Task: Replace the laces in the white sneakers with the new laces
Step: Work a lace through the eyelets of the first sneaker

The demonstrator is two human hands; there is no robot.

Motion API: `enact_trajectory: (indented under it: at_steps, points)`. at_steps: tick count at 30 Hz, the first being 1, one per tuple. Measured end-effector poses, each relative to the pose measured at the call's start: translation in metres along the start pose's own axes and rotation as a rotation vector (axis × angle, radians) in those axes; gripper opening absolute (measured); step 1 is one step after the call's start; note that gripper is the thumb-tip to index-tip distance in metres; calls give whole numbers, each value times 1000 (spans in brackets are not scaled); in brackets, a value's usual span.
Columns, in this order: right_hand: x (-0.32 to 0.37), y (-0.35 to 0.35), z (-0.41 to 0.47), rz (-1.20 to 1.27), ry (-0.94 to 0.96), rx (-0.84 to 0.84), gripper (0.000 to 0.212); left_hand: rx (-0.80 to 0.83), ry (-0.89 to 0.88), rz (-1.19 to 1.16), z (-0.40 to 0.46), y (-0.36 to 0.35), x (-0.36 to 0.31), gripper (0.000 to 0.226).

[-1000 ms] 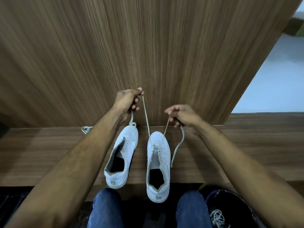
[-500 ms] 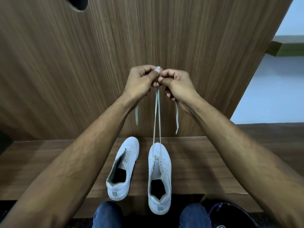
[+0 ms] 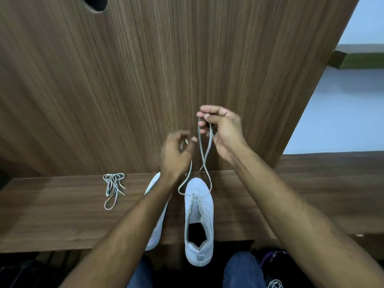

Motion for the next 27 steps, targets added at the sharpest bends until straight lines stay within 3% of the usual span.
enact_trajectory:
  at_steps: [2,6,13,15,17,19,21,23,27]
  points:
    - [-14,0,-3,65,-48,-12,22,152,153,-274,-28,-18,19,28]
    - [-26,7,-8,41,-103,-9,21,300,228,-364,-57,-35,41,20]
    - [-12,59,9,-103,-32,-173,21,84,453,-341,-66,10,98,18]
    - [-29,74,11,-266,-41,-234,23,32,509,-286,-69,23,111,20]
    - [-66,89,15,-598,-68,-272,22,7,545,-248,-68,30,120,23]
    - [-104,99,11,-1146,-114,-199,27,61,513,-151,-64,32,125,25]
    - [-138,97,-3,-1468,-142,-70,44,198,443,37,-60,28,129,26]
    - [-159,80,-20,-1511,-63,74,47,327,398,184,-60,19,130,22]
    - [-196,40,-40,-1221,46,475,30,396,375,229,-62,4,139,17]
Point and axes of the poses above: each hand's wrist, its own z-axis towards the middle knuckle, its own y-axis out of the back of the hand, x = y × z, the point moved 3 cm from there along z, towards the middle knuckle, and after that the axes turned 15 degrees about -z, right-handed, at the moved point
